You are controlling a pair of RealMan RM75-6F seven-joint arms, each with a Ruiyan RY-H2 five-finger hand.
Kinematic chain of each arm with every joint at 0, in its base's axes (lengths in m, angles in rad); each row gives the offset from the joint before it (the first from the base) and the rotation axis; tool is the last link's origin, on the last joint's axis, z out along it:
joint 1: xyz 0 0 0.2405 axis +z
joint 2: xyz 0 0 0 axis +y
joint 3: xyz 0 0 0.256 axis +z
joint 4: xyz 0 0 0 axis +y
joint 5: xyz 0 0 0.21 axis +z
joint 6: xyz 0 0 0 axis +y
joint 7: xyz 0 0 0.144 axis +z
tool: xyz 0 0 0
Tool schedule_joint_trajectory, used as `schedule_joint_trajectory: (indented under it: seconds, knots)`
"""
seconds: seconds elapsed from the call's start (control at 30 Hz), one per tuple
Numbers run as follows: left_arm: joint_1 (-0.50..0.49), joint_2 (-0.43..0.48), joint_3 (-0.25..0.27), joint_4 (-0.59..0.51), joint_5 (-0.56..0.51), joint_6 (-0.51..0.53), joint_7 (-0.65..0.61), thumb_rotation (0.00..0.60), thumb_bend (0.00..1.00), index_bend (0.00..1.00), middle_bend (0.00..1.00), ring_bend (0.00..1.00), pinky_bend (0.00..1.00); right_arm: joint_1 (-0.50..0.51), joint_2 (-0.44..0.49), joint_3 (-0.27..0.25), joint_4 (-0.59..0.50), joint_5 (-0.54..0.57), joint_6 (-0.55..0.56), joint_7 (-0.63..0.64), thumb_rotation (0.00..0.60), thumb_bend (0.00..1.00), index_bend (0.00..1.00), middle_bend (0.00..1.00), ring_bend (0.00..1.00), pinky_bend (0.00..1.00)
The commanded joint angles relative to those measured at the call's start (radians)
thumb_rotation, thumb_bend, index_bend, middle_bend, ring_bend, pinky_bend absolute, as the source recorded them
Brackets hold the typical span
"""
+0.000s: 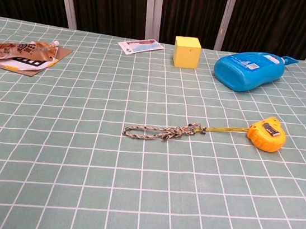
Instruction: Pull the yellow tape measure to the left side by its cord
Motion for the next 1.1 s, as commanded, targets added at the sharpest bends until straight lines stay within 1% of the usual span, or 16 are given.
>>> schedule_joint_trajectory:
  seconds: [0.03, 0.4, 0.7, 0.83, 0.93, 1.1]
  knots:
    - [0.0, 0.0, 0.0, 0.0, -0.001, -0.001, 0.001, 0.6, 0.0, 0.0, 0.0, 0.0, 0.0, 0.0, 0.0, -0.001, -0.001, 0.001, -0.002, -0.001, 0.6, 0.22, 0.0, 0.0, 0.0, 0.0]
    - [0.001, 0.003, 0.002, -0.003, 0.003, 0.0, 0.0, 0.6, 0.0, 0.0, 0.0, 0.0, 0.0, -0.002, 0.003, -0.002, -0.004, -0.002, 0.001, -0.001, 0.6, 0.22, 0.0, 0.0, 0.0, 0.0]
    - [-0.04, 0.02, -0.004, -0.01, 0.002, -0.063, 0.027, 0.6, 0.0, 0.0, 0.0, 0.0, 0.0, 0.0, 0.003, 0.0, -0.007, 0.01, -0.01, 0.001, 0.6, 0.22, 0.0, 0.0, 0.0, 0.0]
    - [-0.095, 0.038, -0.026, -0.042, 0.013, -0.122, 0.069, 0.6, 0.0, 0.0, 0.0, 0.0, 0.0, 0.001, 0.004, -0.001, -0.009, 0.011, -0.013, 0.007, 0.6, 0.22, 0.0, 0.0, 0.0, 0.0]
    - [-0.148, 0.041, -0.053, -0.064, 0.018, -0.174, 0.109, 0.6, 0.02, 0.01, 0.0, 0.0, 0.0, 0.003, 0.005, -0.002, -0.009, 0.009, -0.015, 0.011, 0.6, 0.22, 0.0, 0.0, 0.0, 0.0]
    - [-0.257, 0.007, -0.114, -0.108, -0.029, -0.301, 0.181, 0.6, 0.07, 0.15, 0.0, 0.0, 0.0, 0.004, 0.006, -0.002, -0.011, 0.011, -0.02, 0.016, 0.6, 0.22, 0.0, 0.0, 0.0, 0.0]
